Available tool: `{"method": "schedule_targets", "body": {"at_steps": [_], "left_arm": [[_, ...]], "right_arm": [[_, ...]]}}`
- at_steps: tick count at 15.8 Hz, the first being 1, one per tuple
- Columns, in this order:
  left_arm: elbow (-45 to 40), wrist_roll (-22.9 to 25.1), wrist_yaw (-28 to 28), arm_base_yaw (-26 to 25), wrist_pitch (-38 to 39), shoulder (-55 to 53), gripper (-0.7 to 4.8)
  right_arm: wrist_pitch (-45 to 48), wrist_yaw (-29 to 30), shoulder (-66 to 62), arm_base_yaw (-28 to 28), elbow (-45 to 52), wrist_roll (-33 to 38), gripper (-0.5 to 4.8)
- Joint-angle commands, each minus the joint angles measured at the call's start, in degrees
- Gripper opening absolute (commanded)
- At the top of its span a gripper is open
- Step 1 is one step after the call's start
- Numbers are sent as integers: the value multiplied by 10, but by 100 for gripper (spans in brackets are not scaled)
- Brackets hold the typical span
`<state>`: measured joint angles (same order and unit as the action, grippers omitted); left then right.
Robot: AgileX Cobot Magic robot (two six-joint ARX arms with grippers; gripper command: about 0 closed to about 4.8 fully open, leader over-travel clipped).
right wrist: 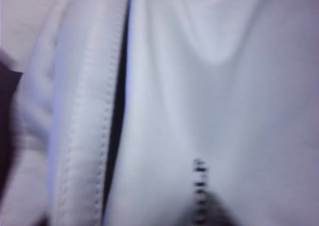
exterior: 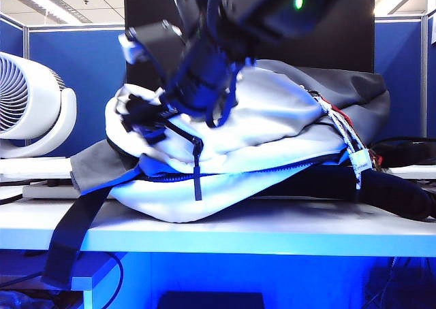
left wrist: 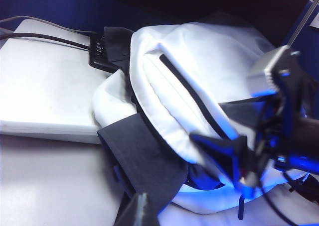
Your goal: Take the gray clothes out of the backpack.
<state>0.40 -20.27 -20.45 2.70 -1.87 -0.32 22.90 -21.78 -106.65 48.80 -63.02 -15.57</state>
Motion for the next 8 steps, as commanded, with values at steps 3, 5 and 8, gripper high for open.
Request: {"method": "schedule_targets", "body": {"at_steps": [3,5,8], "left_arm": [[0,-1,-38,1,-22,1,-4],[0,-1,-64,3,-35,1,-4],[1,-1,-68,5,-64,1,-4]], "right_arm": [[15,-6,-20,-34,-10,7,-1],[14,-5,0,-39,-40,35,-1],[14,0,59,-49,-74,90,-1]]}}
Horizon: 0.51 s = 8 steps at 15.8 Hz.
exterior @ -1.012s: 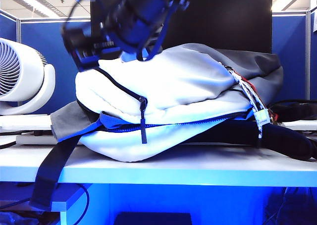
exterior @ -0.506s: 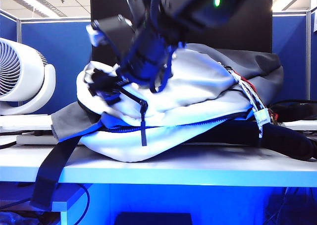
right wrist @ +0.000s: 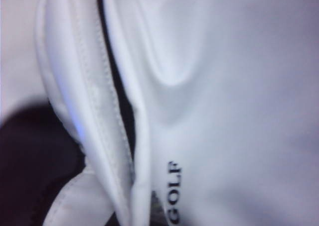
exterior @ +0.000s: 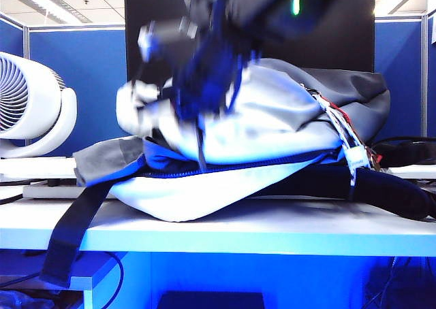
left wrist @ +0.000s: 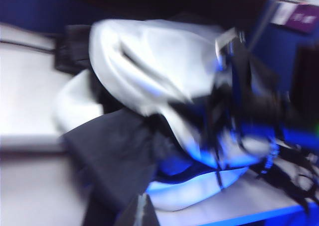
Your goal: Take the gray clothes out of the backpack.
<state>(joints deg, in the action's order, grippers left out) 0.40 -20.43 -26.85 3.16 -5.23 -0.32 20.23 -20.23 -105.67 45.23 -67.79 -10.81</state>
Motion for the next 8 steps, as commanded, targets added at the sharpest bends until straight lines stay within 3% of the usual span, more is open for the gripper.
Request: {"method": "schedule_targets", "body": {"at_steps": [1,8], "left_arm": [[0,0,-4,0,-39,1,-4],[1,10,7,3,-85,-39,-5]], "right_arm": [[40,-12,72,-21,-32,54,-1],[-20,104,187,-90,-32,187,-1]]}}
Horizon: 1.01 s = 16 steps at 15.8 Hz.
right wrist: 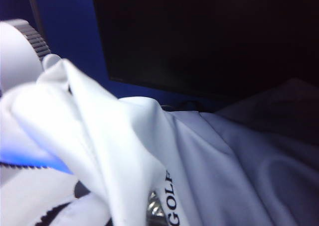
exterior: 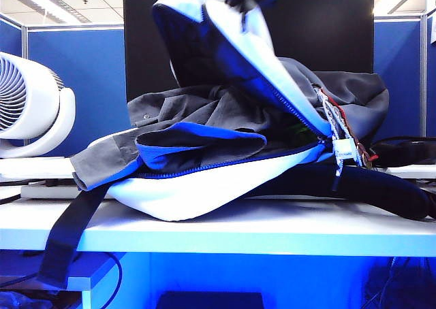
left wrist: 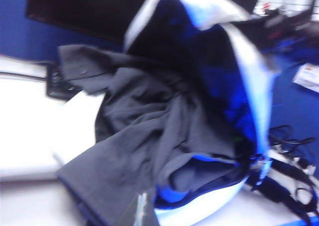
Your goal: Take the gray clothes out of the backpack.
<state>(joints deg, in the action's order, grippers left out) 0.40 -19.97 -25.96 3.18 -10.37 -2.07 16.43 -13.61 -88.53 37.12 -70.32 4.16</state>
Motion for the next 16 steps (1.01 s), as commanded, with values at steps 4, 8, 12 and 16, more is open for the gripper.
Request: {"method": "schedule_targets", "body": {"at_steps": [4,8,12,16], "left_arm": [[37,8,60,99,-171,-151,-5],[196,191,82,241,-176,-385,-4],[265,234,94,258,-268,-667,339],[335,218,78,259,-522,-902,479]], "right_arm": [[36,120,24,-8,-7,83,-1],[79,137,28,-9,-8,83,-1],[68,140,56,-9,-21,108,-1],[33,171,72,-8,-21,126,-1]]}}
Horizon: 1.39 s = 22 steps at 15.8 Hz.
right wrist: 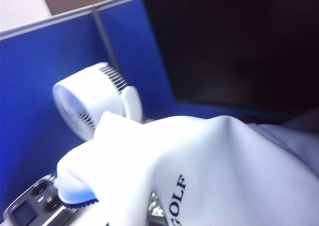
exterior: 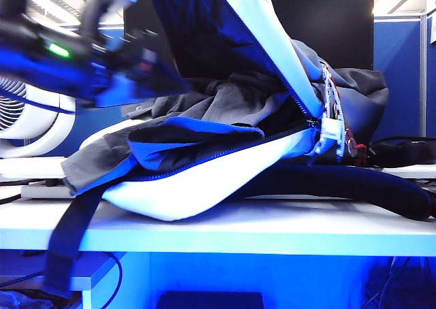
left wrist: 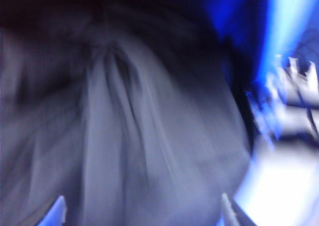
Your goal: Take the gray clothes out of the backpack.
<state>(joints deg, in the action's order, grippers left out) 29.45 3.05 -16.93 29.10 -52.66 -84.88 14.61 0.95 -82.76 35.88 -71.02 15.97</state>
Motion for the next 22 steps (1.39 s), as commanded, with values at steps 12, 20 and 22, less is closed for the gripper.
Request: {"method": "schedule_targets", "body": {"at_steps": [12,20,22], "left_arm": [[373,-70,-24,3,79,-331,-4],[251,-50,-74,-87,218,-89,-4],[199,-50,-71,-116,236,7,-4]], "right_arm": [[-59,24,13,3,-13,5,-1],[-73,-129,11,-7,-13,-51,-1],[-82,-129,3,-12,-13,-95,-1]]}}
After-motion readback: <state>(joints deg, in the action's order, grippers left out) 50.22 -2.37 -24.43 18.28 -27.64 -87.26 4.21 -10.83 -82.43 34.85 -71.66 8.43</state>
